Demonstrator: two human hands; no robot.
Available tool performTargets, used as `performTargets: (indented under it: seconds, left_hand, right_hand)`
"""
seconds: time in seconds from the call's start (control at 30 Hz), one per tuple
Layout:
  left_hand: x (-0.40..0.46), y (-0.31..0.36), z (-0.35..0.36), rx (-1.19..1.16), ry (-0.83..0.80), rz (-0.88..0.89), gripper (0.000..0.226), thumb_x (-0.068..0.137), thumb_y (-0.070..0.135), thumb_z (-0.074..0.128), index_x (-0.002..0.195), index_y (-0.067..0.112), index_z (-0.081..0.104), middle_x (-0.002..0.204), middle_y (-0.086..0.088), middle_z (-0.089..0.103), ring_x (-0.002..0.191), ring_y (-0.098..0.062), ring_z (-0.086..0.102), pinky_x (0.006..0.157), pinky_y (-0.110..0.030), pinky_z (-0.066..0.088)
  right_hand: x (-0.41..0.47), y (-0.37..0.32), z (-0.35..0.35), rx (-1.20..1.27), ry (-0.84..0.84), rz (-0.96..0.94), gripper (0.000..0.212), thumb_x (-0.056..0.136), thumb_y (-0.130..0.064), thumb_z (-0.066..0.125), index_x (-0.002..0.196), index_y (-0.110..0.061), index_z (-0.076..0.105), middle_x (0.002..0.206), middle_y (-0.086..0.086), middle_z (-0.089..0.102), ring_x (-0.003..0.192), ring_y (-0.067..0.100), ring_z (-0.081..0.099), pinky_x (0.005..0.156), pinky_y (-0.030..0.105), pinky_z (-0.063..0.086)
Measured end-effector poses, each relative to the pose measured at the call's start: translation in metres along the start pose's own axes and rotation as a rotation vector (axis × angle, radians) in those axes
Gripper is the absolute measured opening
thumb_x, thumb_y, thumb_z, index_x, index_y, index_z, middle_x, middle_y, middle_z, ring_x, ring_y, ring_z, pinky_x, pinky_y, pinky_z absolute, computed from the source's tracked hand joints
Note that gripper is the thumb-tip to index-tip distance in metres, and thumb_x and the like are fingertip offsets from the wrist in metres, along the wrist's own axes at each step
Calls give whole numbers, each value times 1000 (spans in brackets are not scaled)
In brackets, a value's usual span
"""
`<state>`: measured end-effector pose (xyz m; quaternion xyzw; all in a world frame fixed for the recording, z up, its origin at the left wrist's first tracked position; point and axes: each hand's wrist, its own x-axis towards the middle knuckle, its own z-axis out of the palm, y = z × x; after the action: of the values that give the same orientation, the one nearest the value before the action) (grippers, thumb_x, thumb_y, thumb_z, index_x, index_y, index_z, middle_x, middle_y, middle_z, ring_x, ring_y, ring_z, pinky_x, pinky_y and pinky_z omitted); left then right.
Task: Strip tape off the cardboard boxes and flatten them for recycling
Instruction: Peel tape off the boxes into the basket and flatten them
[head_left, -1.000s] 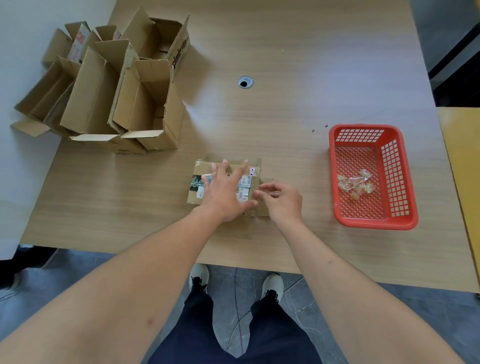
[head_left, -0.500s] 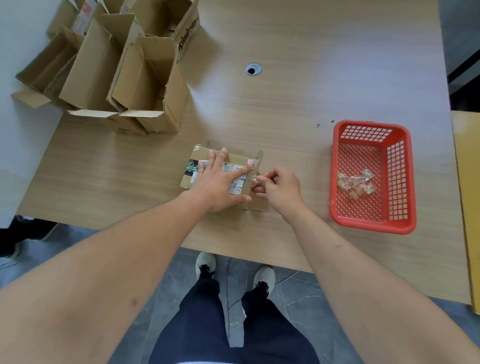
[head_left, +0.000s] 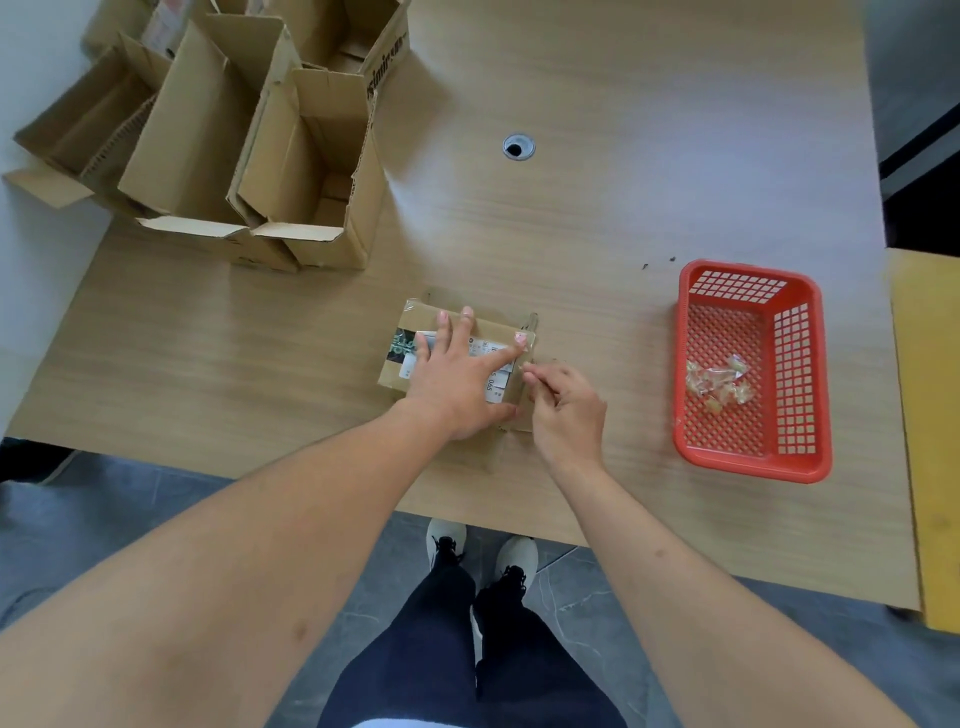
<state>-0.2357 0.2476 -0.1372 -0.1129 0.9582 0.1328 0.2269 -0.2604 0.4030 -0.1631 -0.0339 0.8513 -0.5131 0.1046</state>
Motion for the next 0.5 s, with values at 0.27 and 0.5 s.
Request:
performTargets:
  seconds: [0.27, 0.5]
  left_hand:
    - [1, 2, -8, 24, -36, 19, 86, 84, 75, 58, 153, 60, 9, 167, -17, -15, 152, -46, -17, 121, -65, 1]
    - [1, -3, -9, 37, -37, 45, 83, 84, 73, 58, 153, 60, 12, 167, -17, -11, 152, -47, -14, 121, -66, 2]
  right_hand:
    - [4, -15, -5, 347, 43, 373, 55, 77, -8, 88, 124, -33, 71, 81, 1, 77, 87, 18, 75, 88, 37, 60]
    - [2, -30, -8, 28, -52, 347, 25, 71, -15, 93, 89, -26, 79, 88, -8, 76, 85, 10, 73, 80, 25, 58]
